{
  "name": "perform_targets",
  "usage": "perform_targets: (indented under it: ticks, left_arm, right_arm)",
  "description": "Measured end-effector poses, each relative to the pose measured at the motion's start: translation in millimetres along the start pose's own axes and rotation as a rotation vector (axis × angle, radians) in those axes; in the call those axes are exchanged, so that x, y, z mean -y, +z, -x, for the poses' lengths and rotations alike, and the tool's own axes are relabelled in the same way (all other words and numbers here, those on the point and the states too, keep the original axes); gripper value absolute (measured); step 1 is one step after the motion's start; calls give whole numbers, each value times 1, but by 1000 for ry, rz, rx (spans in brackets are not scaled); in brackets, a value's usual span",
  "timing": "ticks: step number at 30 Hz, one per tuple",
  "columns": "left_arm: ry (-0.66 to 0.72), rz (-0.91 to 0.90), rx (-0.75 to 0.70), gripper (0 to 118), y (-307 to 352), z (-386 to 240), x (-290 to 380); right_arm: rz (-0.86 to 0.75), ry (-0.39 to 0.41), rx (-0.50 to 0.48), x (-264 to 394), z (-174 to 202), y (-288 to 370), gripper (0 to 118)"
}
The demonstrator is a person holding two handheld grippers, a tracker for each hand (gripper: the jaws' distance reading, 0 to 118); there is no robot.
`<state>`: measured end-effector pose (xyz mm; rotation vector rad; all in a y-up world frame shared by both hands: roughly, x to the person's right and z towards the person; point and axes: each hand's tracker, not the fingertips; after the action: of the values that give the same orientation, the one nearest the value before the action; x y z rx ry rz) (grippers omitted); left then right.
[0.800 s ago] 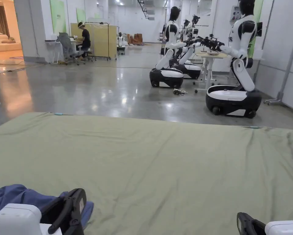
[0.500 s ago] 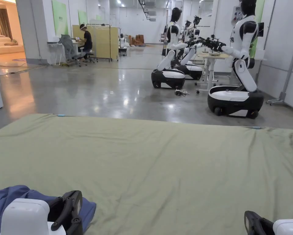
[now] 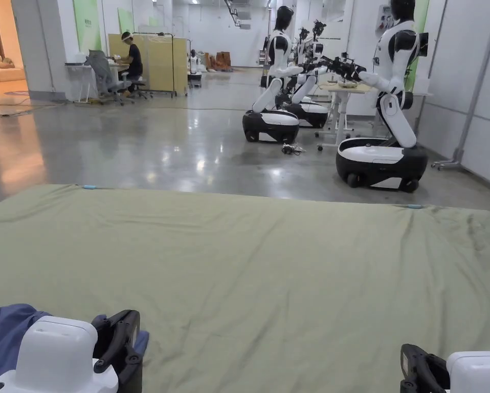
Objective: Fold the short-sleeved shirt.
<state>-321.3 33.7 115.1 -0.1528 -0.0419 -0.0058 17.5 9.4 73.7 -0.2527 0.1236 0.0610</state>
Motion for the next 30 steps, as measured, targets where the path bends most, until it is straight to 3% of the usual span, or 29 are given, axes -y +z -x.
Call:
perform_targets:
  ticks: [9, 12, 15, 17, 20, 22, 24, 25, 27, 29, 30]
  left_arm:
    - [9, 28, -17, 5, -2, 8, -4]
    - [-40, 51, 45, 5, -3, 11, -6]
    - [-227, 84, 30, 5, -7, 7, -5]
    - [-424, 127, 67, 5, -9, 1, -1]
    - [-920, 181, 80, 5, -8, -17, 26]
    - [-1272, 189, 29, 5, -5, -27, 58]
    - [-1515, 197, 19, 5, -2, -29, 86]
    - [-1559, 214, 52, 5, 0, -29, 95]
    - [-1541, 234, 106, 5, 5, -29, 104]
    - [-1442, 231, 123, 5, 7, -31, 100]
    - [-1391, 211, 104, 5, 7, -31, 95]
  right_arm:
    - [18, 35, 8, -2, 0, -4, 0]
    - [23, 110, 13, -5, 3, -5, 0]
    - [9, 351, 48, -5, 13, -5, 0]
    - [-11, 623, 83, 2, 24, -6, 0]
    - [-35, 1059, 65, 25, 34, -7, 0]
    - [-36, 1284, -3, 47, 33, -5, 0]
    - [-24, 1483, 7, 67, 34, -4, 0]
    - [-24, 1578, 0, 78, 31, -3, 0]
    - [-16, 1656, 1, 90, 30, -2, 0]
    - [-16, 1597, -18, 90, 31, 1, 0]
    - [-19, 1524, -27, 86, 32, 3, 0]
